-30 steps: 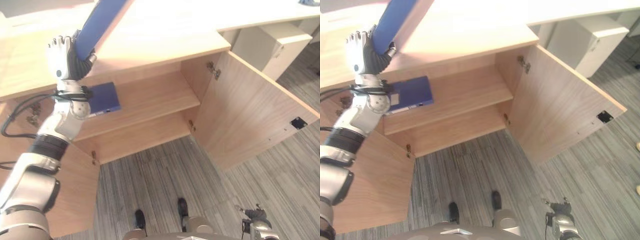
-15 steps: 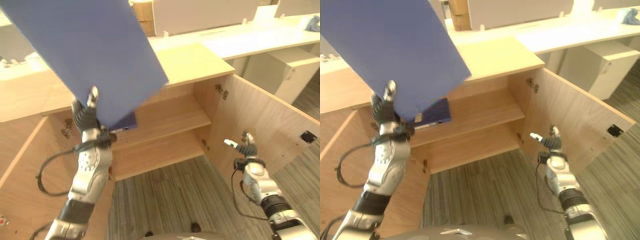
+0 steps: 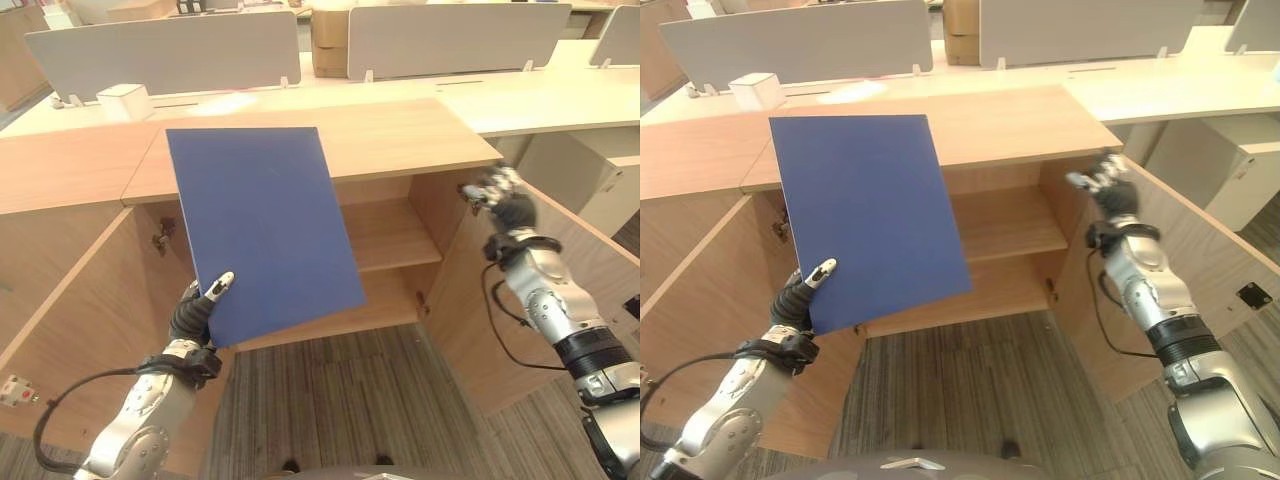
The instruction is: Put the empty folder in the office cabinet
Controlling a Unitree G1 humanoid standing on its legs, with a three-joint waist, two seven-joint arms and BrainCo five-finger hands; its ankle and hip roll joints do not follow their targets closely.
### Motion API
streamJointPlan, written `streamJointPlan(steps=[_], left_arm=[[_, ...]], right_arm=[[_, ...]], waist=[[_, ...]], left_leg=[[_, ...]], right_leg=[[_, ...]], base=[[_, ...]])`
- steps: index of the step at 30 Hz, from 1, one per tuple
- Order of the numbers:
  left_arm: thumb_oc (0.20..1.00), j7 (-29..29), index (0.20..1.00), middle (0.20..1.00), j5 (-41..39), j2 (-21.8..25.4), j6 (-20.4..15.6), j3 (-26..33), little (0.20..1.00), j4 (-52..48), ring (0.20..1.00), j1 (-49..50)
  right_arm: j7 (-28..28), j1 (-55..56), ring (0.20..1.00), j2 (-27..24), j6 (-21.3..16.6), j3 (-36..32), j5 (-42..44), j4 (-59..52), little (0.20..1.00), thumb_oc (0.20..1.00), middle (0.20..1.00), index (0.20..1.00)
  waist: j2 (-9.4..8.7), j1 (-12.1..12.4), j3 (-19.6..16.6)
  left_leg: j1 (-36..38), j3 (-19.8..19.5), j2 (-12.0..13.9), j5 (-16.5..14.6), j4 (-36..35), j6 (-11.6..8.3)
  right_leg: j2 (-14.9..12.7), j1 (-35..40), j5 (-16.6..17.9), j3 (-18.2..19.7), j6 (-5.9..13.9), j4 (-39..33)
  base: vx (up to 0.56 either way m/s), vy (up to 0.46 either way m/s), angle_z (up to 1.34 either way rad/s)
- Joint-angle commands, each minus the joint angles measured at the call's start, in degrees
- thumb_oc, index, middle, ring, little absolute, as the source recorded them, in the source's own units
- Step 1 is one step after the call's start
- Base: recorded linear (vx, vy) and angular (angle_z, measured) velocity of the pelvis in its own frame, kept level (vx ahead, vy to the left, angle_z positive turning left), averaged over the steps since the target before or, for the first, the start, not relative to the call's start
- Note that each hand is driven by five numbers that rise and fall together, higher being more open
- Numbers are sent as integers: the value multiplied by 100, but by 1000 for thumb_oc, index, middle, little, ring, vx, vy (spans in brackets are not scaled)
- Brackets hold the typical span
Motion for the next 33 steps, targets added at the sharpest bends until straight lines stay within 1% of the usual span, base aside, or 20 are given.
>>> streamJointPlan(steps=[1, 2, 3, 4, 7, 8, 10, 13, 18, 21, 23, 24, 25, 28, 29, 33], left_arm=[[200, -238, 200, 200, -214, 440, -277, -63, 200, -640, 200, -386], [200, -238, 200, 200, -214, 440, -277, -63, 200, -640, 200, -386], [200, -235, 200, 200, -219, 426, -263, -88, 200, -697, 200, -421], [200, -215, 200, 200, -188, 393, -266, -109, 200, -757, 200, -533], [200, -172, 200, 200, -154, 232, -257, -148, 200, -771, 200, -666], [200, -172, 200, 200, -154, 233, -257, -147, 200, -771, 200, -664], [200, -128, 200, 200, -91, 88, -257, -145, 200, -753, 200, -742], [200, -79, 200, 200, 17, -49, -250, -117, 200, -717, 200, -783], [200, -31, 200, 200, 158, -101, -230, -82, 200, -674, 200, -800], [200, -7, 200, 200, 220, -103, -223, -62, 200, -643, 200, -840], [200, 66, 200, 200, 312, -170, -217, -14, 200, -660, 200, -848], [200, 66, 200, 200, 312, -169, -216, -14, 200, -660, 200, -847], [200, 128, 200, 200, 403, -252, -205, 7, 200, -634, 200, -855], [200, 290, 200, 200, 590, -447, -143, 56, 200, -595, 200, -809], [200, 290, 200, 200, 590, -447, -143, 56, 200, -595, 200, -809], [200, 448, 200, 200, 856, -725, -81, 128, 200, -577, 200, -751]], right_arm=[[285, -172, 1000, 261, -404, 209, 766, -585, 1000, 1000, 1000, 1000], [285, -172, 1000, 261, -404, 209, 766, -585, 1000, 1000, 1000, 1000], [283, -113, 1000, 396, -439, 270, 798, -748, 1000, 1000, 1000, 1000], [244, -39, 1000, 709, -462, 423, 711, -959, 1000, 1000, 1000, 1000], [181, 74, 1000, 1188, -483, 632, 421, -1254, 1000, 1000, 1000, 1000], [177, 76, 1000, 1189, -482, 633, 418, -1258, 1000, 1000, 1000, 1000], [158, 156, 1000, 1391, -360, 795, 155, -1378, 1000, 1000, 1000, 1000], [156, 183, 1000, 1463, -239, 953, -72, -1483, 1000, 1000, 1000, 1000], [180, 235, 1000, 1418, -87, 1122, -224, -1534, 1000, 1000, 1000, 1000], [159, 288, 1000, 1374, 65, 1214, -260, -1482, 1000, 1000, 1000, 1000], [-54, 459, 1000, 1495, 136, 1082, -280, -1298, 1000, 1000, 1000, 1000], [-54, 459, 1000, 1496, 136, 1082, -281, -1298, 1000, 1000, 1000, 1000], [-287, 575, 1000, 1686, 161, 897, -304, -1084, 1000, 1000, 1000, 1000], [-744, 713, 1000, 2189, 175, 543, -345, -638, 1000, 1000, 1000, 1000], [-744, 713, 1000, 2189, 175, 543, -345, -638, 1000, 1000, 1000, 1000], [-1124, 896, 1000, 2765, 146, 269, -489, -407, 1000, 1000, 1000, 1000]], waist=[[-350, 10, -204], [-350, 10, -204], [-349, 23, -197], [-341, 48, -192], [-334, 87, -171], [-335, 84, -172], [-346, 115, -162], [-377, 144, -150], [-417, 172, -146], [-450, 186, -149], [-466, 200, -154], [-467, 200, -155], [-469, 202, -159], [-461, 218, -176], [-461, 218, -176], [-441, 222, -180]], left_leg=[[-224, -98, 168, -378, 3, -221], [-224, -98, 168, -378, 3, -221], [-234, -105, 162, -376, 3, -221], [-246, -119, 146, -377, 3, -213], [-277, -154, 120, -376, 3, -199], [-278, -155, 119, -376, 3, -199], [-311, -182, 103, -380, 3, -188], [-349, -200, 87, -384, 3, -178], [-380, -216, 69, -389, 3, -164], [-391, -235, 56, -400, 3, -154], [-395, -237, 45, -418, 3, -142], [-395, -237, 44, -418, 3, -142], [-402, -238, 30, -423, 3, -132], [-397, -235, 13, -440, 3, -113], [-397, -235, 13, -440, 3, -113], [-381, -235, 5, -461, 3, -92]], right_leg=[[-604, 271, -771, -159, 586, 120], [-604, 271, -771, -159, 586, 120], [-613, 268, -768, -167, 589, 118], [-623, 264, -770, -174, 585, 122], [-653, 247, -766, -194, 580, 125], [-654, 247, -767, -196, 580, 125], [-674, 227, -763, -223, 579, 133], [-699, 210, -756, -245, 581, 129], [-735, 197, -743, -261, 590, 133], [-748, 178, -732, -265, 599, 137], [-766, 174, -723, -275, 605, 135], [-766, 174, -723, -274, 605, 135], [-770, 162, -724, -266, 608, 148], [-782, 168, -718, -261, 607, 143], [-782, 168, -718, -261, 607, 143], [-788, 166, -717, -238, 594, 144]], base=[[0, 0, 0], [0, 0, 0], [0, 0, 0], [19, 28, 4], [10, 19, 3], [3, 23, 4], [-4, 16, 6], [-1, 15, 6], [-4, 10, 6], [-3, 4, 2], [0, 0, 0], [0, 0, 0], [0, 0, 0], [0, 0, 0], [0, 0, 0], [0, 0, 0]])
